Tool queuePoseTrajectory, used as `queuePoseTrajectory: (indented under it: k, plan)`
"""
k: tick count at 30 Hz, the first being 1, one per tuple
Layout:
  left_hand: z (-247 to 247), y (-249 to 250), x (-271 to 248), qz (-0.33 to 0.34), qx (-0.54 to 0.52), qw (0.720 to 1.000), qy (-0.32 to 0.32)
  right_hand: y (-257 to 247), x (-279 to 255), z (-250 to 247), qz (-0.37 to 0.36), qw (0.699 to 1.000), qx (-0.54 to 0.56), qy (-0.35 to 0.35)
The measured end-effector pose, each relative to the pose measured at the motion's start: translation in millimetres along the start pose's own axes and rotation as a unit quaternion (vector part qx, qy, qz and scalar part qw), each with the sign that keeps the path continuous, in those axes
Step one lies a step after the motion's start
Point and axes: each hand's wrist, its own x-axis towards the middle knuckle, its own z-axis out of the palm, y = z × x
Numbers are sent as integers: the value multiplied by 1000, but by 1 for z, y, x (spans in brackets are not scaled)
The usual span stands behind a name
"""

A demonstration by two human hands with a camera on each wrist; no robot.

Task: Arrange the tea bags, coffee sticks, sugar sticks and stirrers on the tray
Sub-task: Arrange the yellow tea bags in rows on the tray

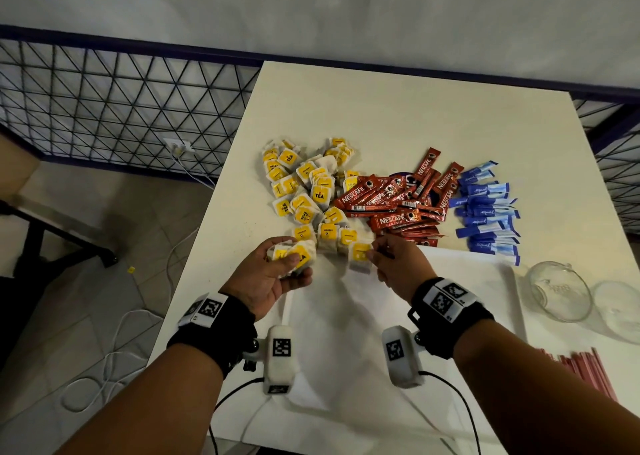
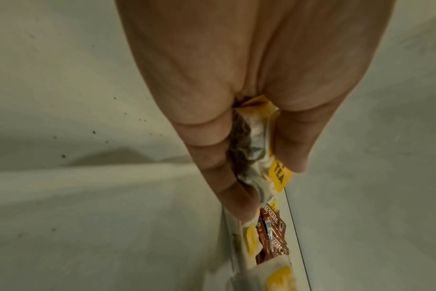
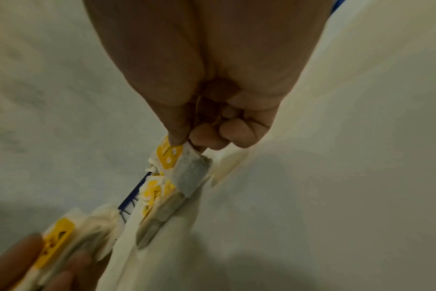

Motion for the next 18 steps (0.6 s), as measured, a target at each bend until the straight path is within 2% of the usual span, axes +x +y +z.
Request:
queuePoseTrajectory:
  k: [4,9,18]
  plan:
    - [-5,-3,0,-5,7,1000,2,4,5,12,41,999,16,3]
    - [-11,-4,-1,-9,15,1000,-2,-1,16,21,49,998,25,23]
    - [-17,-2,-3,-20,18,1000,1,-8,11,23,54,993,-59,83]
